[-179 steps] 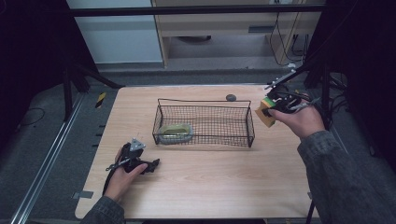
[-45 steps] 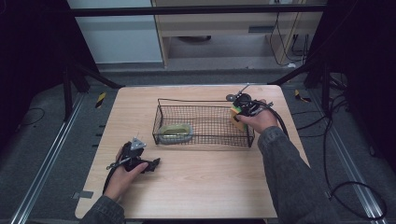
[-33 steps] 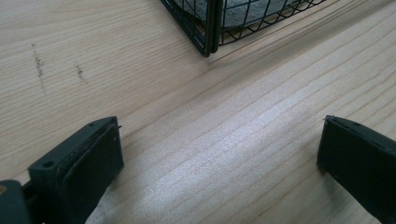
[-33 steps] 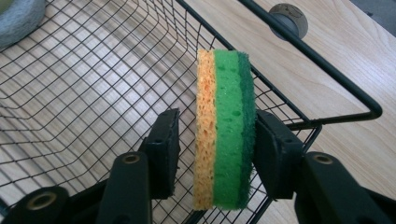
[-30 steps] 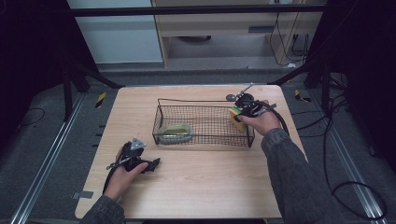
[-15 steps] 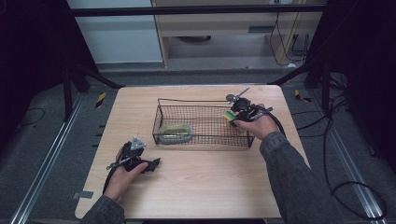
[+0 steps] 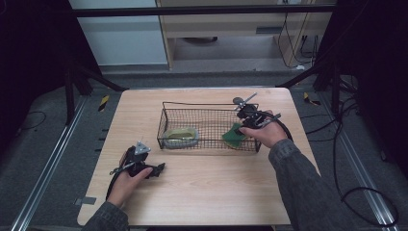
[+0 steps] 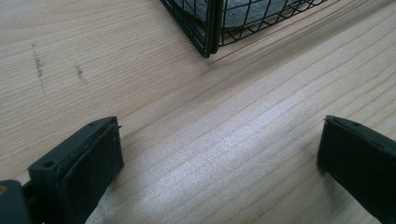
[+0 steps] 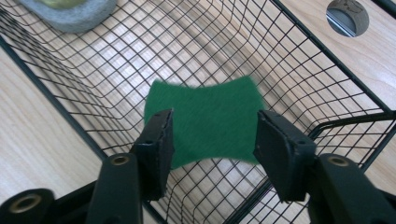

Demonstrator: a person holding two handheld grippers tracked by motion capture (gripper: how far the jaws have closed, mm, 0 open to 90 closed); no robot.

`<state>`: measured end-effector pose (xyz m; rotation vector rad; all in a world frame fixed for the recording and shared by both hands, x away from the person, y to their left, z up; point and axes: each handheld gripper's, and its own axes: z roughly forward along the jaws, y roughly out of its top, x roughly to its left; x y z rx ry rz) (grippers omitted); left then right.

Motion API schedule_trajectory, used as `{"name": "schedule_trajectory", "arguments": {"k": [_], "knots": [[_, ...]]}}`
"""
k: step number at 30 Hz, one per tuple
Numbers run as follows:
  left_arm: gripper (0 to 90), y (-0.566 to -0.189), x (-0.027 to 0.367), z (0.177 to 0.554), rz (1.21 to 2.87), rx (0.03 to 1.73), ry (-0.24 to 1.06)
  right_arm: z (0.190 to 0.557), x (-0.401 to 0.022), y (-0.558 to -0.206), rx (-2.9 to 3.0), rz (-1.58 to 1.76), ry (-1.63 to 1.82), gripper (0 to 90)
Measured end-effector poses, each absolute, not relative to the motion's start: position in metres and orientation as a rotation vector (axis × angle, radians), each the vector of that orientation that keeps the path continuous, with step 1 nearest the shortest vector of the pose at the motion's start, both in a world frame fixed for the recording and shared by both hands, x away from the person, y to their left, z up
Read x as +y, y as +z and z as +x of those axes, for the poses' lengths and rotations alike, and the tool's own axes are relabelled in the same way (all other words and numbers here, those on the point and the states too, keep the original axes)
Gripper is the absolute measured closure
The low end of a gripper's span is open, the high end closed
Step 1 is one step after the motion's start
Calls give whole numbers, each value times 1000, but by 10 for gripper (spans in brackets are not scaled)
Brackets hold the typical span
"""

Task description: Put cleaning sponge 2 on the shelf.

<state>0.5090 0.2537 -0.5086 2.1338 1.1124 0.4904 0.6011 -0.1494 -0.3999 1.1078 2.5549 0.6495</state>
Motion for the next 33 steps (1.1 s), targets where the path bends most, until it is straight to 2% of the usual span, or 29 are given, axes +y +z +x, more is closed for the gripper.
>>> {"name": "schedule_trajectory", "arguments": {"k": [7,14,17,23,33], "knots": [[0,-509,254,509,2134,1112,490,595,-156,-392,2509,1111,695,390],[0,-509,254,509,2134,1112,490,590,-176,-389,2387,1180,741,189],[0,-509,254,509,2134,1112,491,587,-189,-388,2324,1242,788,131],[0,-509,254,509,2134,1113,491,577,-214,-389,2206,1320,835,82],[0,-509,253,509,2134,1115,492,553,-250,-402,2114,1412,872,81]]}}
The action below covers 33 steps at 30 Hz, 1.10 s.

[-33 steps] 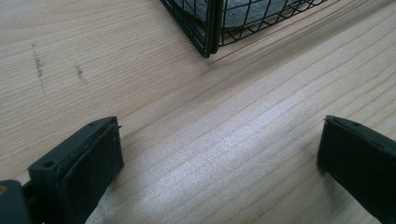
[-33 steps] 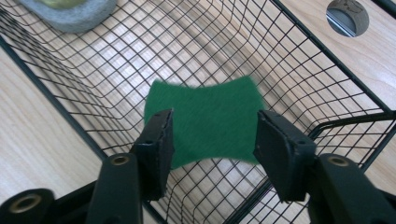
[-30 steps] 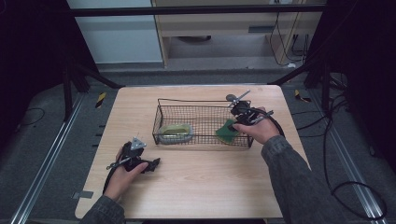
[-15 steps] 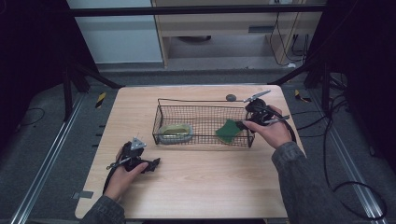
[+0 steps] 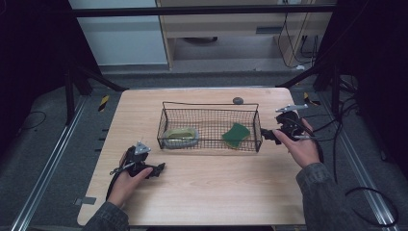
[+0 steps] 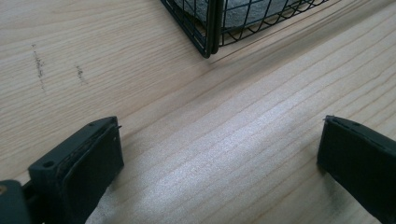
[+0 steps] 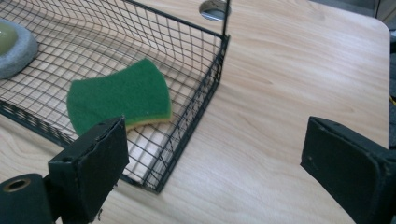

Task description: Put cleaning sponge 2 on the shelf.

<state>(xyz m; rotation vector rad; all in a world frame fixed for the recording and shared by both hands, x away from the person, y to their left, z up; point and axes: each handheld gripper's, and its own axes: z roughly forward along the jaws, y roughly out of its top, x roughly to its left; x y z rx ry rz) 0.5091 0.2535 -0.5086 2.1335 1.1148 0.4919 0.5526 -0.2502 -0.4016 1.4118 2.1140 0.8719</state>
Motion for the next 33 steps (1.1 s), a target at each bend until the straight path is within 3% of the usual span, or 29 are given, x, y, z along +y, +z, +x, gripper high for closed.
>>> {"name": "schedule_trajectory", "arguments": {"k": [16,21,33], "knots": [[0,-509,253,509,2131,1119,491,533,-274,-442,2111,1529,854,129],[0,-509,253,509,2133,1116,493,536,-278,-463,2110,1582,821,162],[0,-509,253,509,2133,1117,494,555,-280,-490,2068,1684,777,142]]}}
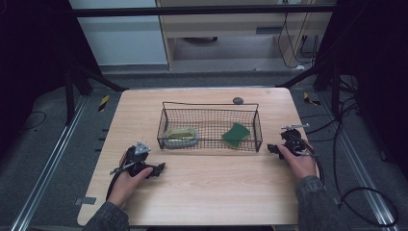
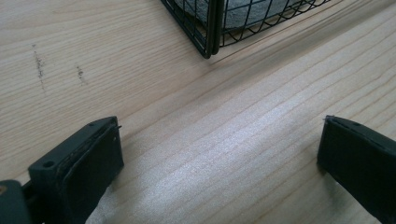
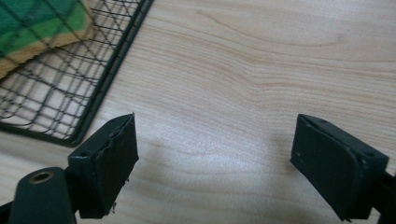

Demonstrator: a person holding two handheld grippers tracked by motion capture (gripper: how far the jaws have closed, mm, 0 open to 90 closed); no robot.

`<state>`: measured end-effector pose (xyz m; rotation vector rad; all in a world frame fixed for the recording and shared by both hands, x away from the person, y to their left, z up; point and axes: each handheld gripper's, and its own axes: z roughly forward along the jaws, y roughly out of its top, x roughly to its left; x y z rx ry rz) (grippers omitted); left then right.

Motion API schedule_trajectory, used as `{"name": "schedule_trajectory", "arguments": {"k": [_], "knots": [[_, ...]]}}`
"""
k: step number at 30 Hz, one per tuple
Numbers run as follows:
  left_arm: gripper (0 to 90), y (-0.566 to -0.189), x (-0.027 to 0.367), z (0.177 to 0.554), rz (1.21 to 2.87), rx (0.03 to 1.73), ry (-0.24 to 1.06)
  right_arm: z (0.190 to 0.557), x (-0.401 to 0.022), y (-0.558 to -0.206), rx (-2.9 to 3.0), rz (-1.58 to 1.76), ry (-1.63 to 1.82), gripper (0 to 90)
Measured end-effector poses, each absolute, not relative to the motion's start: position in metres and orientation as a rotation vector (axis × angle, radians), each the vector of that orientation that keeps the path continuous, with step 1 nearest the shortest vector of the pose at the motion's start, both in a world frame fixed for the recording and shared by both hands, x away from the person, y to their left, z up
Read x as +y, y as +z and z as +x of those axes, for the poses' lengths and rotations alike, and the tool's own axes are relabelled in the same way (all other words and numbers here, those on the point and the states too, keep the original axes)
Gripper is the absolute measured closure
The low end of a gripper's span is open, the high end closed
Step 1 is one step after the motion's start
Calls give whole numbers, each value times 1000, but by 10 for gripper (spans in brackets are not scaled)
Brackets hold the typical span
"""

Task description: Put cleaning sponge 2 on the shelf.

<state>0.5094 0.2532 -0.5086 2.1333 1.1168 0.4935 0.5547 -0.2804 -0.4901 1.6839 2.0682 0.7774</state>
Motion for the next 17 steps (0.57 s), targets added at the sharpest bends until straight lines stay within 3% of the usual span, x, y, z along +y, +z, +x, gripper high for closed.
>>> {"name": "schedule_trajectory", "arguments": {"k": [17], "knots": [[0,-509,253,510,2133,1116,493,552,-279,-511,1921,1594,836,39]]}}
